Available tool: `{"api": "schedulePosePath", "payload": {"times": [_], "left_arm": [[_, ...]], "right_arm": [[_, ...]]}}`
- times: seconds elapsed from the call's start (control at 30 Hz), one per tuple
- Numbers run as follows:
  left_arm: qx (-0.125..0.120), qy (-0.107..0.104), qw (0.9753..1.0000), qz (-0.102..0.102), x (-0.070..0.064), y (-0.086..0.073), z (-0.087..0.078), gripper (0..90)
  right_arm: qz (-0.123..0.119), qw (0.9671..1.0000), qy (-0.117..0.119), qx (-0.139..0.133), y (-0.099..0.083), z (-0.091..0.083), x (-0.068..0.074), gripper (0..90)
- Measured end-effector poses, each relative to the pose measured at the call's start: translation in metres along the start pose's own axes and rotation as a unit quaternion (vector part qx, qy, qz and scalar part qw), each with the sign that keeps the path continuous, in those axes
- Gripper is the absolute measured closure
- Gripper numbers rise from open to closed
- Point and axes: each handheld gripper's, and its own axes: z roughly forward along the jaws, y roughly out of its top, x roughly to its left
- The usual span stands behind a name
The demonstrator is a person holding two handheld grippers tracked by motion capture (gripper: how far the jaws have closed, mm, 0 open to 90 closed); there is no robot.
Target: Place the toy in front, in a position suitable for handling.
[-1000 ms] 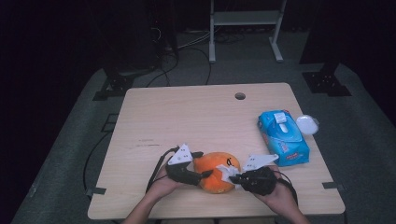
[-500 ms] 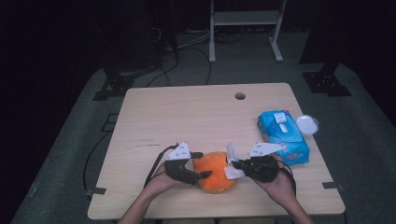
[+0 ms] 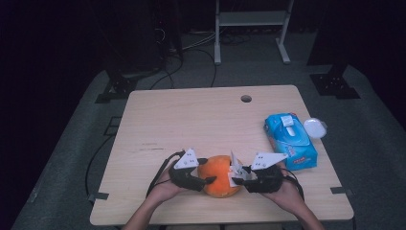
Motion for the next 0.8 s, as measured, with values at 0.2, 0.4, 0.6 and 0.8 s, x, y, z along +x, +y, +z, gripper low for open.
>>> {"api": "schedulePosePath", "payload": {"times": [0.2, 0.4, 0.6, 0.8], "left_arm": [[0.011, 0.001, 0.9996, -0.026, 0.004, 0.004, -0.001, 24.9], [0.020, -0.015, 0.9989, -0.040, -0.004, 0.014, -0.012, 18.0], [0.057, 0.013, 0.9981, 0.020, -0.011, 0.010, -0.002, 17.7], [0.003, -0.012, 0.9998, -0.013, 0.006, 0.004, -0.006, 19.5]], "right_arm": [[-0.050, 0.9968, -0.057, 0.024, 0.002, 0.008, 0.013, 62.9], [-0.046, 0.9946, -0.082, 0.043, 0.003, 0.009, 0.019, 76.3], [-0.033, 0.9961, -0.063, 0.052, 0.005, 0.007, 0.021, 84.3], [-0.027, 0.9979, -0.029, 0.051, 0.007, 0.010, 0.031, 85.0]]}}
